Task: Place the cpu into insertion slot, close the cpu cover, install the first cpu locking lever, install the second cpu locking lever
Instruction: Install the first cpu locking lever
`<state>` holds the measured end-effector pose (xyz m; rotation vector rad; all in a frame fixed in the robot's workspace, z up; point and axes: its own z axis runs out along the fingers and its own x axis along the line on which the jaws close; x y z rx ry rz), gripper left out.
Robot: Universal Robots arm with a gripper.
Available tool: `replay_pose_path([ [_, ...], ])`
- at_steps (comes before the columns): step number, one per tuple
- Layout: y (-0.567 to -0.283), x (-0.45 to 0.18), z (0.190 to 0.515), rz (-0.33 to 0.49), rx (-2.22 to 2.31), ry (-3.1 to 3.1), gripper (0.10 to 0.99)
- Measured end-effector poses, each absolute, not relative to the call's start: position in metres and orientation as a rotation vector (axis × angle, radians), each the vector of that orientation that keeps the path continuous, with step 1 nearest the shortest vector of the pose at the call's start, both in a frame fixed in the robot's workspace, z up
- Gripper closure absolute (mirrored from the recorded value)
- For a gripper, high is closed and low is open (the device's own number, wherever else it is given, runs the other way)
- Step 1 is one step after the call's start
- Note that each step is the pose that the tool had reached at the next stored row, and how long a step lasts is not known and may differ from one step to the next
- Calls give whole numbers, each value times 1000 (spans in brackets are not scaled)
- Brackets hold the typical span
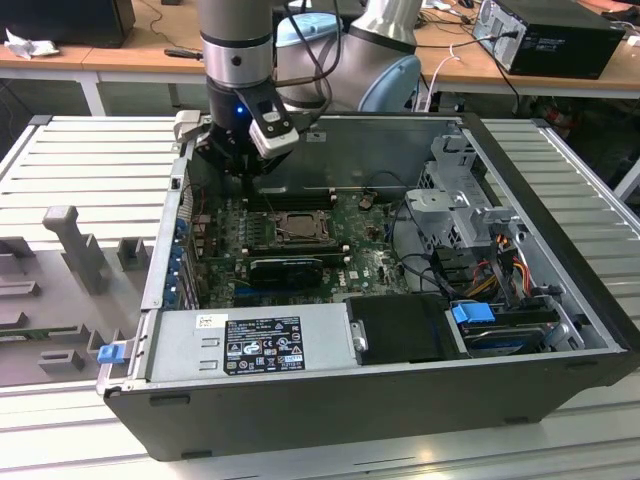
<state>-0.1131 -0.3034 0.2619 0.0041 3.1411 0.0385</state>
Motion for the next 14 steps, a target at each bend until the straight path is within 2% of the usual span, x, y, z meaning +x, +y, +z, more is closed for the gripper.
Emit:
replay_pose_path([
  [14,-284,-89,258,36,4,3144,980],
])
